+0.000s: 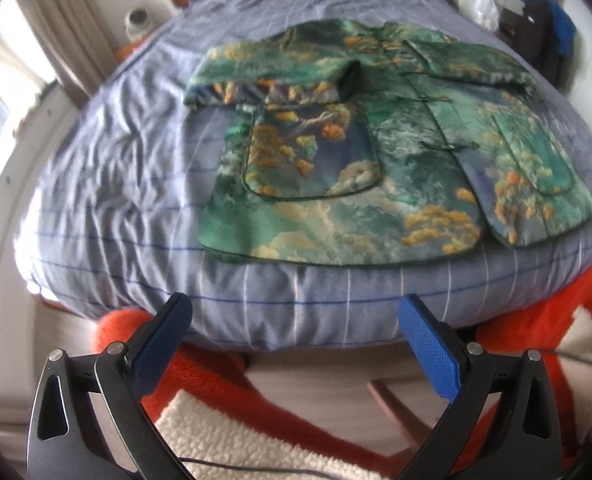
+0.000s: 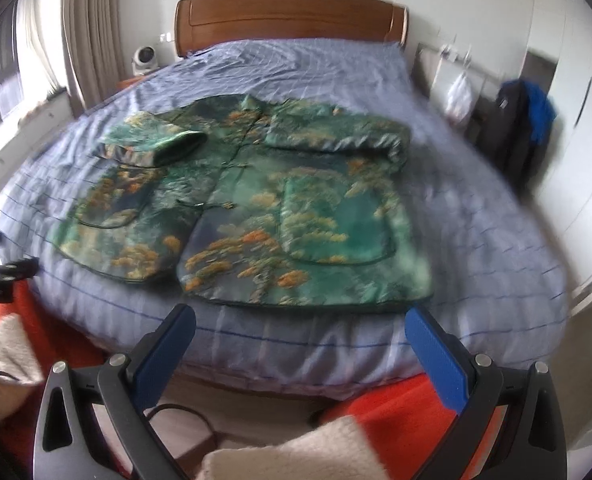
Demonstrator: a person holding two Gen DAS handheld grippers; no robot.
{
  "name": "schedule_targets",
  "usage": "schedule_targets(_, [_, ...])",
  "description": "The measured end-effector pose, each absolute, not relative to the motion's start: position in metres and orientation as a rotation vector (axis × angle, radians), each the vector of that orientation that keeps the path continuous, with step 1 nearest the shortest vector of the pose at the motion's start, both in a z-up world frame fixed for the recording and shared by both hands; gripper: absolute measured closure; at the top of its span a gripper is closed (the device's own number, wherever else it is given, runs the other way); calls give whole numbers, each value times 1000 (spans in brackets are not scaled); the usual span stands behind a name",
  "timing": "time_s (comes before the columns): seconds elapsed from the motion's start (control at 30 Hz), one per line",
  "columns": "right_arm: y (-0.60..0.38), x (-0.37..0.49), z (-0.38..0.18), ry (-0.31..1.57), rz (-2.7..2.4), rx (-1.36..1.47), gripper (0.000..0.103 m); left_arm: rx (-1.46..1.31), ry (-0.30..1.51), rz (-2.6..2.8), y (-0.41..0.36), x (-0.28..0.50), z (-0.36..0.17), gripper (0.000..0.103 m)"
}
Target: Fold large clothes
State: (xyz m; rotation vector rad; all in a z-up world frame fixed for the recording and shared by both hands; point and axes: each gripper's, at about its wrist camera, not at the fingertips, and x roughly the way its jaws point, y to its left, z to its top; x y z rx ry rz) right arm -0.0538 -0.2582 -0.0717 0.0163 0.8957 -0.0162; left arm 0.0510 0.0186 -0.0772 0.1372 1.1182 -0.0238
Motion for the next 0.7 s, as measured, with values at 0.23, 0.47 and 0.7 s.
schedule_targets(0.23, [-267,-62,-70,809,32,5,0,80,1136,-98,37,86,-86,1])
schedule_targets(0.47, [-257,-62,-95,869,84,-2,0,175,1144,-94,21,95,-89,1])
schedule_targets(0.7, [-262,-64,-108,917,73,84,0,257,994,-125,10,132,-63,1])
